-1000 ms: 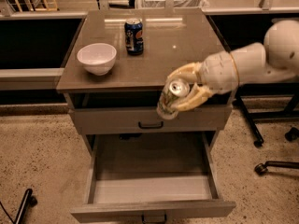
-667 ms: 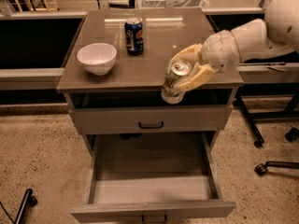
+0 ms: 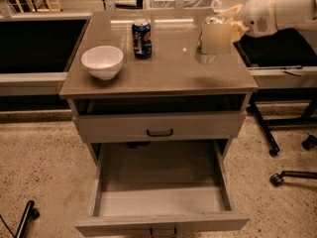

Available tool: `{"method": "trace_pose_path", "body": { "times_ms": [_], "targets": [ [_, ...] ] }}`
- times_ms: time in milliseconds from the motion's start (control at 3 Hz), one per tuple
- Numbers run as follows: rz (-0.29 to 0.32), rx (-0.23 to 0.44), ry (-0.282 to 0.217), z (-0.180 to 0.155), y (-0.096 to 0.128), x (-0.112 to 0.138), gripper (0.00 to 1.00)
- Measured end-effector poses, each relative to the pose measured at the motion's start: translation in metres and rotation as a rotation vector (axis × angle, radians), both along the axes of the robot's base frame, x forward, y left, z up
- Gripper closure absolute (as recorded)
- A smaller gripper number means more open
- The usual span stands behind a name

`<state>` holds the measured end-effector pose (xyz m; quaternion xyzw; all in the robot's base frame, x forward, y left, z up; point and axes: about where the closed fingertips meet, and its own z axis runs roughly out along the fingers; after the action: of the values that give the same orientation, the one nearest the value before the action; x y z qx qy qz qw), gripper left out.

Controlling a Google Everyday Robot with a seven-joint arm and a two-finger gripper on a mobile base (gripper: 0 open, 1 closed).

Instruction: Pick 7up can from middle drawer and place on counter

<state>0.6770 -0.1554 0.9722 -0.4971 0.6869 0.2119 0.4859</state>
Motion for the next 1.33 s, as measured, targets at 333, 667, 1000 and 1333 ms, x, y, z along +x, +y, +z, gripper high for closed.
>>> {"method": "trace_pose_path", "body": {
  "times_ms": [333, 667, 1000, 1333],
  "targets": [
    [-0.195, -0.016, 0.016, -0.008, -0.012, 0.037, 1.0],
    [-0.267, -0.065, 0.103, -0.057, 0.001, 0.066, 0.81],
    [-0.259, -0.069, 0.172, -0.085, 0.008, 0.074, 0.58],
    [-0.259, -0.069, 0.173, -0.085, 0.008, 0.074, 0.35]
  ]
}}
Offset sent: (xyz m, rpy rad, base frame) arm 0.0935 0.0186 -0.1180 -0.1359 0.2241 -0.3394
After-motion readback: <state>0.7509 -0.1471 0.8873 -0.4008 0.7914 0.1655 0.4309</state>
